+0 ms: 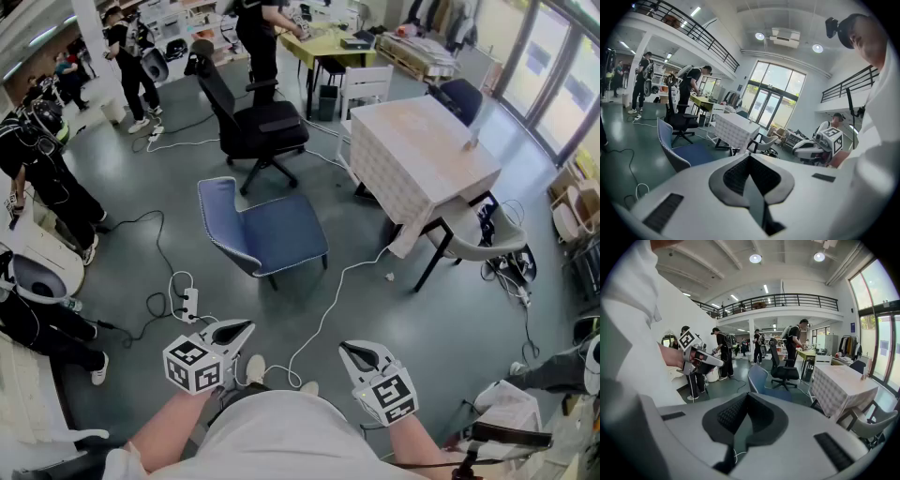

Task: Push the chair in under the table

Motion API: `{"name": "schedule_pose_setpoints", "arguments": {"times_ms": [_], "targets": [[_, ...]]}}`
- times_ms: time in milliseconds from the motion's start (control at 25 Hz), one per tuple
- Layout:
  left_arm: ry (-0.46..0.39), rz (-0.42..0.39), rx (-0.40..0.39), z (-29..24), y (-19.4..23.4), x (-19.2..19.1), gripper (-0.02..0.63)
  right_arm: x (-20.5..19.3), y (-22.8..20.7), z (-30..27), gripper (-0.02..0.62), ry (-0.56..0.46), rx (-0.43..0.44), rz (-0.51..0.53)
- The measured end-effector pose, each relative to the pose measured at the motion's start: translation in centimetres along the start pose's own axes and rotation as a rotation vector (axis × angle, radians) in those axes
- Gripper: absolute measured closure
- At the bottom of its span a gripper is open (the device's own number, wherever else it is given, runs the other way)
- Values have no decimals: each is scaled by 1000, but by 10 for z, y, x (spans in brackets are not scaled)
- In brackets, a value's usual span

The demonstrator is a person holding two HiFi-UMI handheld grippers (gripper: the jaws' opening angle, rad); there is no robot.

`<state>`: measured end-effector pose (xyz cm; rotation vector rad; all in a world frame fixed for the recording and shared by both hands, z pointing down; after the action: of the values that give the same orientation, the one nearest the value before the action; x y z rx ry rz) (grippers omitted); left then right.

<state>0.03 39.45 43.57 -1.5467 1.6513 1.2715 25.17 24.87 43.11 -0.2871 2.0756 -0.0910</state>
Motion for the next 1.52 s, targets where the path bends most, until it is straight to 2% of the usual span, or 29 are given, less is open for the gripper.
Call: {"name": "schedule_pose_setpoints", "arguments": {"times_ms": [200, 360, 600, 800, 840, 880, 920, 1000, 1240, 1400, 1520], "targets": [[-28, -3, 86, 6, 6, -4, 594, 5, -7, -21, 581, -25, 76, 26], [-17, 10, 95, 13, 5, -10, 594, -2, 0, -14, 581, -26, 77, 23], [-22, 5, 147, 0, 3, -15, 594, -20, -23, -6, 581, -1, 72, 17], [22, 71, 251, -5, 42, -16, 589, -22, -38, -5, 571, -22, 43, -23], [24, 88, 269, -6, 55, -13, 585, -20, -41, -9, 539, -22, 33, -33], [26, 101, 288, -6, 69, -10, 559, -17, -45, -14, 473, -22, 24, -41], [28, 112, 306, -7, 85, -6, 531, -13, -49, -21, 453, -21, 12, -46], [25, 140, 335, -13, 122, 1, 477, -4, -62, -35, 445, -13, -16, -52], [59, 219, 436, -55, 263, 20, 410, 42, -105, -84, 445, 5, -113, -73], [151, 255, 525, -77, 353, 24, 390, 83, -126, -125, 445, 15, -151, -75], [228, 326, 589, -90, 416, 13, 365, 106, -139, -152, 445, 21, -175, -96]]}}
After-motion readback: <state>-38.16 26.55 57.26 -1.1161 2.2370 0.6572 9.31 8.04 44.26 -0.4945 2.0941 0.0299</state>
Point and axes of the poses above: the fingertips, and each gripper's own axes: z backward along the fingers, y to its left, x out of its top, the point moved 8 cm from there along z, backward along the fingers, and after that the axes turned 10 degrees about -z, right-handed, at the moved point
